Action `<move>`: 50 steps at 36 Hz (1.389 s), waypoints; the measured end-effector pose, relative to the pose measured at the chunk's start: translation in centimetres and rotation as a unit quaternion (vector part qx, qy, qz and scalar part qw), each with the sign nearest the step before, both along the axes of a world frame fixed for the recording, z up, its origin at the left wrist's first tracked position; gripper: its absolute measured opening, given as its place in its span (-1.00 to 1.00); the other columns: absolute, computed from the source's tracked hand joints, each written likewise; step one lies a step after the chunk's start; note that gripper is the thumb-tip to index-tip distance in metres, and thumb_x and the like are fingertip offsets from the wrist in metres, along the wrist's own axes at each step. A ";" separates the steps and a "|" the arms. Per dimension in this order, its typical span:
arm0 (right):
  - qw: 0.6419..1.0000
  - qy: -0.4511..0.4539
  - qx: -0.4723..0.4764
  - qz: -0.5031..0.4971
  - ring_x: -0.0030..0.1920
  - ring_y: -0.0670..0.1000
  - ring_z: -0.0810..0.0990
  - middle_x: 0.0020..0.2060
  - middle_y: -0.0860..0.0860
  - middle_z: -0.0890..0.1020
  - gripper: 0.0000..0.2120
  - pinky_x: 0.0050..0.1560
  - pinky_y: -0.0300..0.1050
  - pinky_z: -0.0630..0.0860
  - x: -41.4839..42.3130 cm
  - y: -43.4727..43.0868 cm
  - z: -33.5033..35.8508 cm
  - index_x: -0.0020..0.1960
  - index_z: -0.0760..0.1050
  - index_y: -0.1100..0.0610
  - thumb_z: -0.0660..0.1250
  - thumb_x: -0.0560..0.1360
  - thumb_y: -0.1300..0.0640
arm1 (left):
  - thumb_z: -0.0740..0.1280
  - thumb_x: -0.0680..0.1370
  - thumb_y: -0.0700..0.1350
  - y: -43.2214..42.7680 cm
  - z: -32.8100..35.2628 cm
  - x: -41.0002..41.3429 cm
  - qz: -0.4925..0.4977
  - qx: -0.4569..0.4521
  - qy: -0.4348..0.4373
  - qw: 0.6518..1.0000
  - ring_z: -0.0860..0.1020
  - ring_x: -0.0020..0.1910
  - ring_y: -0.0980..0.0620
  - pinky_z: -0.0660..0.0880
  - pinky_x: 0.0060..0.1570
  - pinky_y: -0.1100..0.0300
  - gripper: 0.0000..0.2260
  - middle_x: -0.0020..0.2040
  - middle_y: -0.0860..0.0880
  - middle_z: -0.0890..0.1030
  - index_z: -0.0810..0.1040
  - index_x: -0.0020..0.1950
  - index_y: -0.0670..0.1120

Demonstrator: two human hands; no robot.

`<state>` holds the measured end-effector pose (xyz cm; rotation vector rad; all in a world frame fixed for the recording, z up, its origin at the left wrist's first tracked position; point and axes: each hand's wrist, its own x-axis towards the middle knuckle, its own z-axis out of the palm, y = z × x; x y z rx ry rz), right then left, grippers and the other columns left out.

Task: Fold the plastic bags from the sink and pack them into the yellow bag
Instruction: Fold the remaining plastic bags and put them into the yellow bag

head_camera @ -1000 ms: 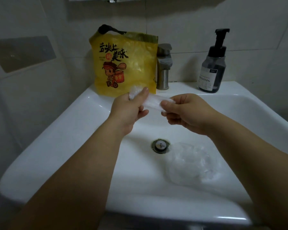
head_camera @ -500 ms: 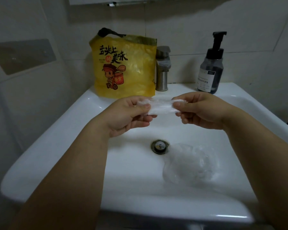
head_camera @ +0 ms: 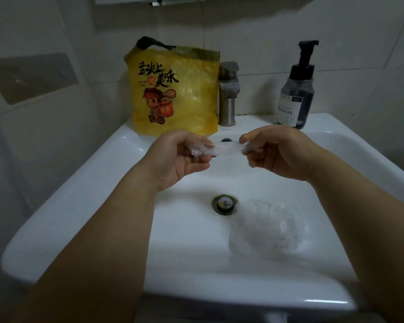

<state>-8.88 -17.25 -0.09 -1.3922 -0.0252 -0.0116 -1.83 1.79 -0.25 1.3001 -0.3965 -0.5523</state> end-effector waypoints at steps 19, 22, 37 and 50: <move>0.968 0.045 -0.243 -0.048 -0.32 -0.08 0.53 -0.31 0.04 0.59 -0.89 -0.29 -0.27 0.53 0.1 -0.2 -0.7 -0.04 0.58 0.27 0.33 0.53 0.22 | 0.35 0.52 -0.34 -0.5 -1.1 0.9 0.075 -0.001 -0.099 0.992 0.56 -0.25 0.16 0.54 -0.23 0.37 -0.89 -0.20 -0.01 0.58 0.56 -0.07 -0.14; 0.968 0.025 -0.244 -0.046 -0.35 -0.09 0.51 -0.36 0.01 0.56 -0.87 -0.28 -0.26 0.52 0.2 0.5 -0.6 -0.13 0.57 0.22 0.31 0.55 0.20 | 0.36 0.51 -0.31 -0.6 -0.9 1.1 0.078 -0.053 -0.071 0.993 0.54 -0.27 0.17 0.53 -0.25 0.38 -0.89 -0.25 0.02 0.57 0.55 -0.14 -0.12; 0.964 -0.024 -0.262 -0.044 -0.34 -0.06 0.48 -0.43 -0.10 0.57 -0.79 -0.28 -0.19 0.47 0.2 3.4 -1.2 -0.21 0.57 0.25 0.31 0.55 0.17 | 0.10 0.67 0.05 -2.9 -1.6 -0.9 -0.029 0.099 -0.069 0.992 0.58 -0.11 0.06 0.53 0.06 0.10 -0.69 -0.15 0.03 0.66 0.63 0.05 0.01; 0.975 0.029 -0.216 -0.032 -0.36 -0.05 0.51 -0.37 0.06 0.57 -0.89 -0.31 -0.24 0.51 0.3 1.7 -0.7 -0.08 0.59 0.29 0.34 0.51 0.24 | 0.42 0.51 0.00 -1.5 -1.6 0.9 0.202 0.038 -0.095 0.974 0.43 -0.46 0.19 0.42 -0.43 0.39 -0.78 -0.46 0.07 0.47 0.55 -0.21 -0.11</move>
